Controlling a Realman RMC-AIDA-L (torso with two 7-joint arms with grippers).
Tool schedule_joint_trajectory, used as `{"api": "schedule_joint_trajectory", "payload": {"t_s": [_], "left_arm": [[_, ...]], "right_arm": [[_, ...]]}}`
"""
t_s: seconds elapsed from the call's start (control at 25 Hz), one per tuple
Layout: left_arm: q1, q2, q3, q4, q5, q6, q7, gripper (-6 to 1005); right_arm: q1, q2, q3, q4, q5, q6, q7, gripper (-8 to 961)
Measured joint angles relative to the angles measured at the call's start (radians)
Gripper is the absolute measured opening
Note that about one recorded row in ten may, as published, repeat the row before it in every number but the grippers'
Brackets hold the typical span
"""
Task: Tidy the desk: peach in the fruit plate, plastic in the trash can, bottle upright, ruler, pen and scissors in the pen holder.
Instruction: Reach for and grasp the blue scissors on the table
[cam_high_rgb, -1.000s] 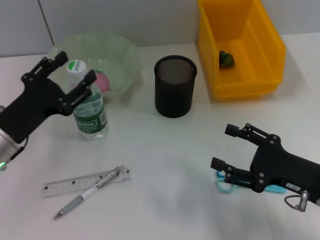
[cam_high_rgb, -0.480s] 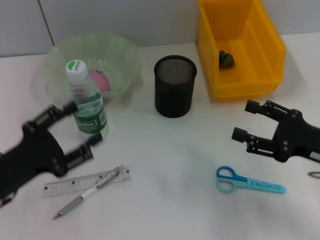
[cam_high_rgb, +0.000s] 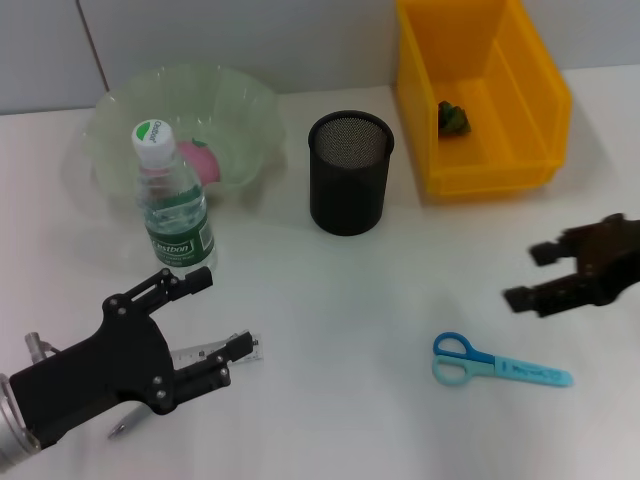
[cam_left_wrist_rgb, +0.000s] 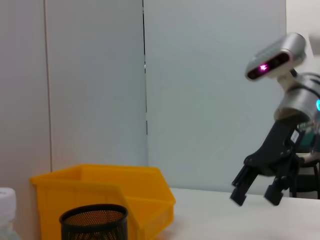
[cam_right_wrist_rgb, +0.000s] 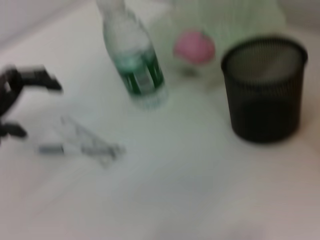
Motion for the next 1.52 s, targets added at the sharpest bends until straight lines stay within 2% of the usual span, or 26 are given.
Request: {"api": "schedule_joint_trajectory", "payload": {"t_s": [0.16,0.28,0.52,0.56,1.0,1.52], "left_arm": [[-0.004,-0.003,-0.006,-0.001,0.001,-0.005,0.0,806],[-0.007,-0.006,-0.007,-0.001,0.002,-0.017,0.0,806],[-0.016,-0.009,-0.007,-0.006,0.003,-0.035,-0.003,806],[-0.019,-0.009,-0.007,-0.009,0.003,-0.038,-0.004,806],[-0.039,-0.01,-0.007,-0.027,0.004,-0.05,-0.011,805],[-0.04,-0.01,0.0,-0.028,0.004,-0.052,-0.011,805]], "right_arm": [[0.096,-0.003,-0.013,-0.189,-0.195,-0.193,0.105,830],[0.122,0.002,-0.054,-0.23,-0.258,-0.23,0.097,830],[0.124,0.02,-0.26,-0.255,-0.387,-0.209,0.033,830],[0.116,0.023,-0.334,-0.248,-0.412,-0.179,0.034,830],[0.121,0.024,-0.551,-0.116,-0.468,-0.012,0.142,829],[0.172,0.023,-0.607,0.02,-0.476,0.064,0.193,826]]}}
